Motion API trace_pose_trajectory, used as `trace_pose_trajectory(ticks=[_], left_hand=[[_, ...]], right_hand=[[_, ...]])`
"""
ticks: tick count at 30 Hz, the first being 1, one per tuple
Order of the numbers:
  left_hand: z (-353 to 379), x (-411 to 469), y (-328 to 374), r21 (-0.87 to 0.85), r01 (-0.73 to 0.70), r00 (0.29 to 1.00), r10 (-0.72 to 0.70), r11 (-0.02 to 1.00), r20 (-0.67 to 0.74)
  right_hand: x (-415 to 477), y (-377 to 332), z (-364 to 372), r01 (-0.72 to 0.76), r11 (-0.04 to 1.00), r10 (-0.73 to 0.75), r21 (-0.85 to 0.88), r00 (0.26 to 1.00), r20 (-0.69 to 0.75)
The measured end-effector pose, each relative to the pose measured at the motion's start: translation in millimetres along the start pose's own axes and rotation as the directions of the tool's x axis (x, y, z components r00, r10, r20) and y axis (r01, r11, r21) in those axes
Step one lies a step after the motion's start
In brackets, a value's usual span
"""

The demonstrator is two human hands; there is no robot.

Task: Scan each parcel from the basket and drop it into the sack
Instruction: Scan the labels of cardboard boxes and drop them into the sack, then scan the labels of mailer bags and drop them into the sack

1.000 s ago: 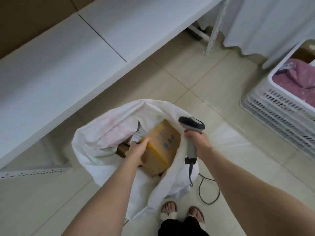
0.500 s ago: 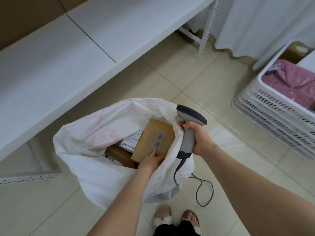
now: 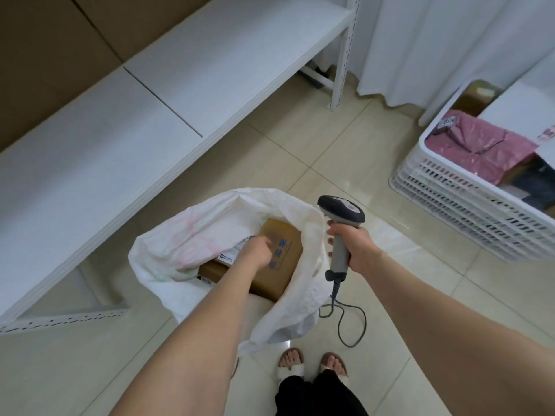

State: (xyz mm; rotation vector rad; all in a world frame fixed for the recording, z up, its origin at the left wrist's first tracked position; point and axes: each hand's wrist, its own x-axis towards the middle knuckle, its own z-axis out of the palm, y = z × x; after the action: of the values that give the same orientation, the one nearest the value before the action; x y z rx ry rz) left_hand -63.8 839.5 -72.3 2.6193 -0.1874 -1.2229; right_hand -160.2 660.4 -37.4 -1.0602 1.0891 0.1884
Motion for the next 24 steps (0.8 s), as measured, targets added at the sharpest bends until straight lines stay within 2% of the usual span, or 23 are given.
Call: trace_pose_trajectory(ticks=[6,12,17,24], left_hand=[[-72,-72,55,0.033,-0.048,0.998,0.048,0.998,-0.026],[-121,-131,139,0.123,-0.201,0.976,0.21,0.972,-0.064],[-131,-155,223,0.162,-0.314,0.942,0.329,0.935,-0.072],[-101,-180,364,0.222,-0.447,0.883,0.467,0.867,-0.044]], right_hand=[[-84,-57,-19,0.011,0.991,-0.012,0.131,1.0,0.005],[-156,-105,-48,0.086,0.966,-0.078,0.242,0.996,-0.043],[-190,-132,-97,0.167,0.919,-0.135,0.356,0.984,-0.114],[-198,-171,-212,0.179,0.864,-0.095,0.471,0.976,-0.197]])
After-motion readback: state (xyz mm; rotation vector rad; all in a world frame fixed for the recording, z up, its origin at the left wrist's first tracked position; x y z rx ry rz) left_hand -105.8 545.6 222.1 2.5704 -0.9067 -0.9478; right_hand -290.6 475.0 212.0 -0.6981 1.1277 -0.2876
